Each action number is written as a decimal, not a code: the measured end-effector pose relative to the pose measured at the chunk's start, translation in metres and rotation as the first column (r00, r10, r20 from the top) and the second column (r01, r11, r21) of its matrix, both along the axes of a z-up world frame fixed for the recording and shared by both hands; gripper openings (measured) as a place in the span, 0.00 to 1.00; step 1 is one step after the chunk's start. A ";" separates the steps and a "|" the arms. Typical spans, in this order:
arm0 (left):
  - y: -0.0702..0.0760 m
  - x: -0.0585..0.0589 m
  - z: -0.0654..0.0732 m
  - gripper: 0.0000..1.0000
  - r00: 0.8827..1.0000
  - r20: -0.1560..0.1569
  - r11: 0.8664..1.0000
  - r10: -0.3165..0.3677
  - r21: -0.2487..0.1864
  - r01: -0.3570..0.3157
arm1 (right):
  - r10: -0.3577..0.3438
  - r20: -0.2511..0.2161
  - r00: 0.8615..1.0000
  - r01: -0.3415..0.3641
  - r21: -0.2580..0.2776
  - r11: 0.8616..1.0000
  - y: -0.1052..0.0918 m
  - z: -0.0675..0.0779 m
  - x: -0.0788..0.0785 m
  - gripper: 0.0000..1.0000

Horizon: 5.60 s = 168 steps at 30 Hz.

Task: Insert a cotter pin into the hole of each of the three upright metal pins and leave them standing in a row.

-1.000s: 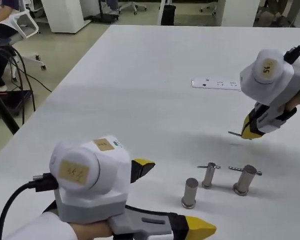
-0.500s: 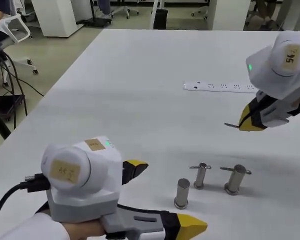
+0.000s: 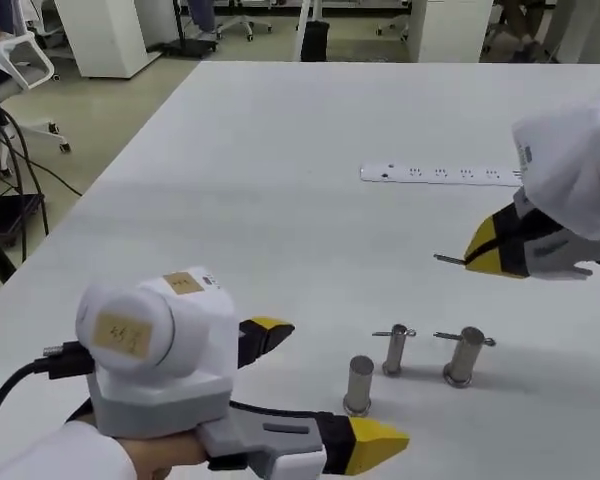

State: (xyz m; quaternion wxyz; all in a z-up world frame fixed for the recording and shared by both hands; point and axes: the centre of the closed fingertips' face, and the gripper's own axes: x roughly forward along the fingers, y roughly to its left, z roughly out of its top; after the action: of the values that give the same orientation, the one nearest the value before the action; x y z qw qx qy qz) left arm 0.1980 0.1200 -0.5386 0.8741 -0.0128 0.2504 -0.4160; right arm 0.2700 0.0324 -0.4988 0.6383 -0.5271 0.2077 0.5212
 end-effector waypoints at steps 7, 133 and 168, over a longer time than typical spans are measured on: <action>-0.001 -0.001 -0.001 0.85 1.000 -0.011 1.000 -0.007 -0.002 0.007 | 0.030 0.049 0.998 -0.032 0.022 0.999 0.008 -0.004 -0.017 0.00; -0.067 0.023 0.036 0.00 0.981 -0.147 0.979 -0.125 -0.176 0.098 | -0.019 0.236 0.972 -0.035 0.219 0.975 0.023 -0.006 -0.052 0.00; -0.039 0.020 0.044 0.00 0.980 0.067 0.982 -0.185 -0.019 0.186 | -0.130 -0.301 0.945 0.242 0.370 0.897 0.003 0.007 -0.042 0.53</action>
State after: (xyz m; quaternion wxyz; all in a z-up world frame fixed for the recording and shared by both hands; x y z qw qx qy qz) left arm 0.2179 0.0806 -0.4946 0.8390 0.0130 0.2166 -0.4990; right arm 0.2282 0.0357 -0.4918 0.7459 -0.2867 0.2306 0.5552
